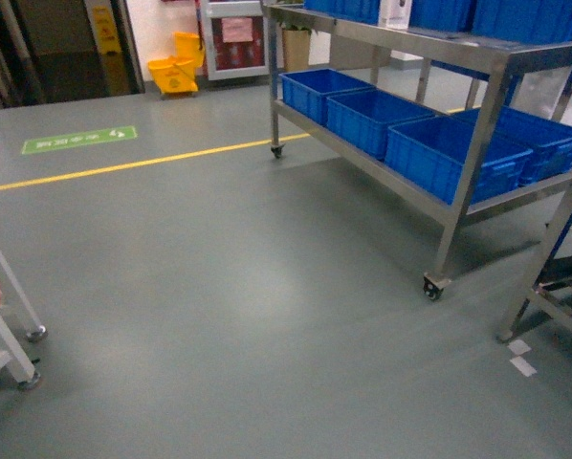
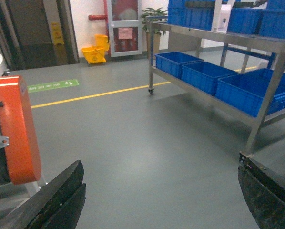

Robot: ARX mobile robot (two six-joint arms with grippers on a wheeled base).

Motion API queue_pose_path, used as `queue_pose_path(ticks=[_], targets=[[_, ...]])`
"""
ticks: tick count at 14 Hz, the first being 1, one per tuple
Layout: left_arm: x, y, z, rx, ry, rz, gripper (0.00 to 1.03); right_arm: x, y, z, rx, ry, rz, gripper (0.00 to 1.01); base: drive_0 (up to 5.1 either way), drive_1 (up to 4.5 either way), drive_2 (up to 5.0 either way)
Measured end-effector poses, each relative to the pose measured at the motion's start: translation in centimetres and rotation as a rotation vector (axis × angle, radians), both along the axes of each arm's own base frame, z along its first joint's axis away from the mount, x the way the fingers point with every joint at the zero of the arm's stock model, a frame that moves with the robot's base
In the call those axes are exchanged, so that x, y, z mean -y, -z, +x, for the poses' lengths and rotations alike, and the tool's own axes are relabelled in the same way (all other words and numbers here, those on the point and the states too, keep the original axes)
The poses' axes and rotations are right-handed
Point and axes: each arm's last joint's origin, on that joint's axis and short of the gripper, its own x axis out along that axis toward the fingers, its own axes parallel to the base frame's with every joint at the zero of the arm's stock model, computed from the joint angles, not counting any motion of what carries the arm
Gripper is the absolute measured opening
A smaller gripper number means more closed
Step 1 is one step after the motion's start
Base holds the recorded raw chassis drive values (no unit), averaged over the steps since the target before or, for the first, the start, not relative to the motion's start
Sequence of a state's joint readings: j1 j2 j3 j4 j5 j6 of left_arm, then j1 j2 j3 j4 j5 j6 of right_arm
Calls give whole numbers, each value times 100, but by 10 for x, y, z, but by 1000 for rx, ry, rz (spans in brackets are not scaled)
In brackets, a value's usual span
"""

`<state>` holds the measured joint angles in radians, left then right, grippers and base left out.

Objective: Pick red block from blue box to shelf

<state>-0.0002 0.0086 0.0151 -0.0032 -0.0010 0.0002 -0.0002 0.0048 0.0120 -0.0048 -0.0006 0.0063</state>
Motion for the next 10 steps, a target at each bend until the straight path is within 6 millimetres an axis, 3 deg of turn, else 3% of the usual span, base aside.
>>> queue_pose_path(ticks=[10], targets=[[0,0,0,0,0,0,98,0,0,0,0,0,0,28,-150,-150,-150]])
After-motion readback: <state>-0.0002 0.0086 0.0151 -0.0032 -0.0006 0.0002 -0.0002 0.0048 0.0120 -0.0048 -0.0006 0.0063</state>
